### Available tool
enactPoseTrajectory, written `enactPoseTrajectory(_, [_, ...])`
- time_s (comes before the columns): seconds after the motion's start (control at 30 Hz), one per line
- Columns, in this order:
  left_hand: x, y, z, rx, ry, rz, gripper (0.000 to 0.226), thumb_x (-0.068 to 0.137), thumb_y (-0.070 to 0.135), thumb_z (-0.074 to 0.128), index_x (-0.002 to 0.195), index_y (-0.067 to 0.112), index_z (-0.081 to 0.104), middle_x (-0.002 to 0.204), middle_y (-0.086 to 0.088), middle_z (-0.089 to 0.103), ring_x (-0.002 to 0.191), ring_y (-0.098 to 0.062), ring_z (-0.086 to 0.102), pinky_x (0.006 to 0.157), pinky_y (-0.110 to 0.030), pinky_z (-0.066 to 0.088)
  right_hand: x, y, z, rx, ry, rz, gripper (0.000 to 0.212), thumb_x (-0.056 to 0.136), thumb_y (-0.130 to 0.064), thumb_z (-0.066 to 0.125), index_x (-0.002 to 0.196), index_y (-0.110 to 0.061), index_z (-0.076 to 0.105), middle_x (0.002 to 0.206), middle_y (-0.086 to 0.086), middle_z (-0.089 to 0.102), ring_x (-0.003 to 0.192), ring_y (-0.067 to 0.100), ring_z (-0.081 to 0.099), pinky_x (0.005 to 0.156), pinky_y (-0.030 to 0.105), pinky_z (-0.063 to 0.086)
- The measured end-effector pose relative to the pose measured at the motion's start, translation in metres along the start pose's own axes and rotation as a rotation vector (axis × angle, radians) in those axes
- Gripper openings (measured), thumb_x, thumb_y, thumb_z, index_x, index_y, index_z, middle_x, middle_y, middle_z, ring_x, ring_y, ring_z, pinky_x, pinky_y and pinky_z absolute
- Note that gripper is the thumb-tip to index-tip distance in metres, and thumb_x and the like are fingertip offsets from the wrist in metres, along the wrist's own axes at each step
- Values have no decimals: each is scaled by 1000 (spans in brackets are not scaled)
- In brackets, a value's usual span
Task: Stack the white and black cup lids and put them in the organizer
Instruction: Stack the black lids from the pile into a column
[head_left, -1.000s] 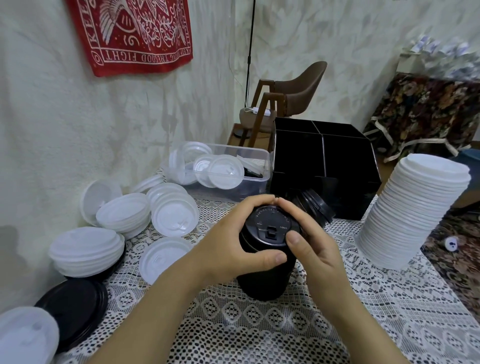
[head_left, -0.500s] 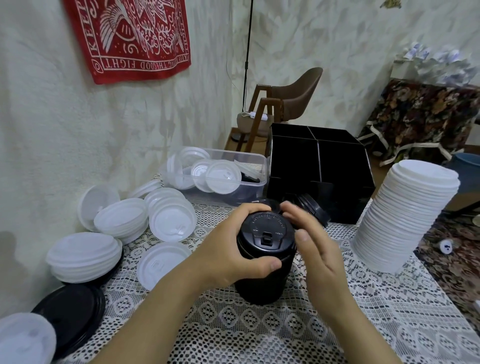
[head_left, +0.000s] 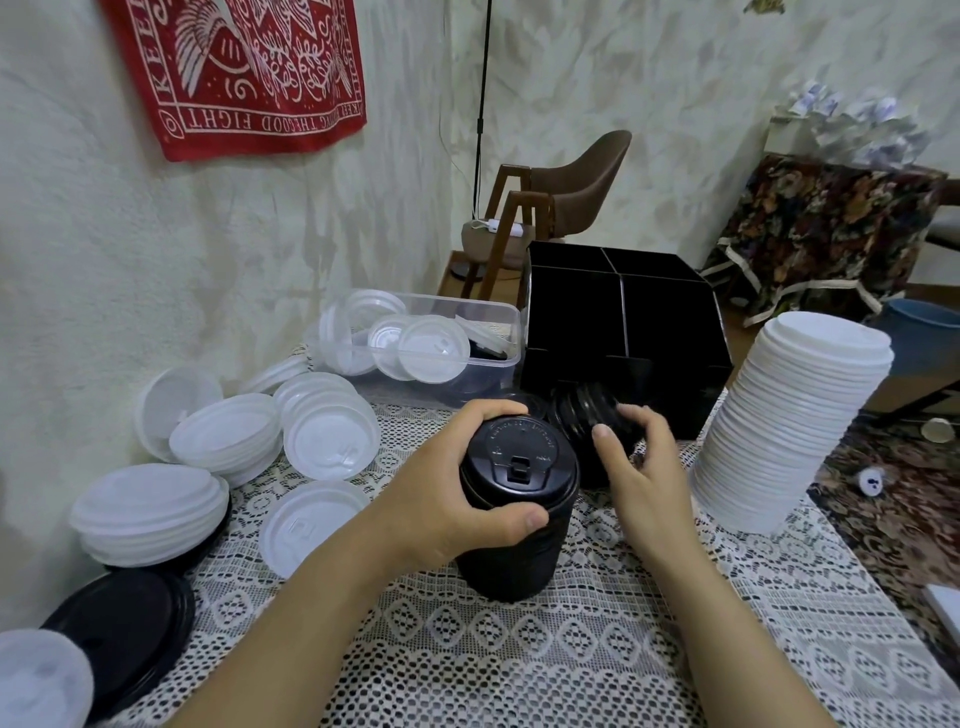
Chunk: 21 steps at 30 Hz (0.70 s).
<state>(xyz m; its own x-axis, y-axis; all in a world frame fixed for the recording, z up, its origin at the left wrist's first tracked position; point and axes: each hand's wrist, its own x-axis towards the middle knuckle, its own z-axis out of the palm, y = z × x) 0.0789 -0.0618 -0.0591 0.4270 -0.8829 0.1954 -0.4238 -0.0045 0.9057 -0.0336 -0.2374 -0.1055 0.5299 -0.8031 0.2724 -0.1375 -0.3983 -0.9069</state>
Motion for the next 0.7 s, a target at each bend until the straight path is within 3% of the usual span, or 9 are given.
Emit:
enactPoseTrajectory(0.1, [0, 1, 0, 9, 2, 5, 73, 56, 45, 77, 123, 39, 48, 110, 18, 65, 106, -5, 63, 88, -17, 48, -2, -3, 1, 102, -10, -13, 16, 92, -34, 64, 104, -29, 54, 110, -4, 58, 104, 15, 57, 93, 41, 49])
enactPoseTrajectory(0.23, [0, 3, 0, 4, 4, 7, 71, 56, 45, 76, 122, 39, 49, 109, 19, 65, 105, -4, 63, 85, -15, 48, -4, -6, 2, 143, -25, -32, 22, 86, -28, 72, 99, -28, 53, 95, -10, 60, 85, 1, 59, 79, 33, 50])
enactPoseTrajectory(0.33, [0, 3, 0, 3, 3, 7, 71, 56, 45, 76, 121, 39, 49, 109, 19, 65, 105, -4, 63, 85, -15, 48, -5, -6, 3, 110, -9, -68, 35, 83, -28, 75, 111, -30, 53, 107, -17, 58, 101, -2, 57, 89, 23, 47])
enactPoseTrajectory(0.43, [0, 2, 0, 0, 1, 5, 70, 56, 45, 76, 120, 40, 49, 110, 18, 65, 105, -5, 63, 86, -18, 49, -5, -7, 2, 97, 26, -112, 48, 81, -25, 77, 120, -31, 51, 114, -20, 56, 106, -8, 54, 86, 10, 43])
enactPoseTrajectory(0.6, [0, 2, 0, -2, -5, 6, 70, 57, 45, 76, 121, 40, 48, 109, 20, 65, 106, -3, 63, 87, -17, 49, -6, -9, 1, 138, 74, -184, 57, 79, -20, 79, 127, -26, 50, 121, -15, 56, 110, -7, 53, 89, 6, 40])
enactPoseTrajectory(0.7, [0, 3, 0, -2, -6, 7, 70, 57, 45, 76, 121, 40, 48, 109, 22, 65, 105, -2, 63, 87, -16, 48, -8, -14, -1, 186, 86, -212, 59, 79, -15, 80, 127, -28, 48, 122, -20, 55, 114, -4, 53, 98, 19, 43])
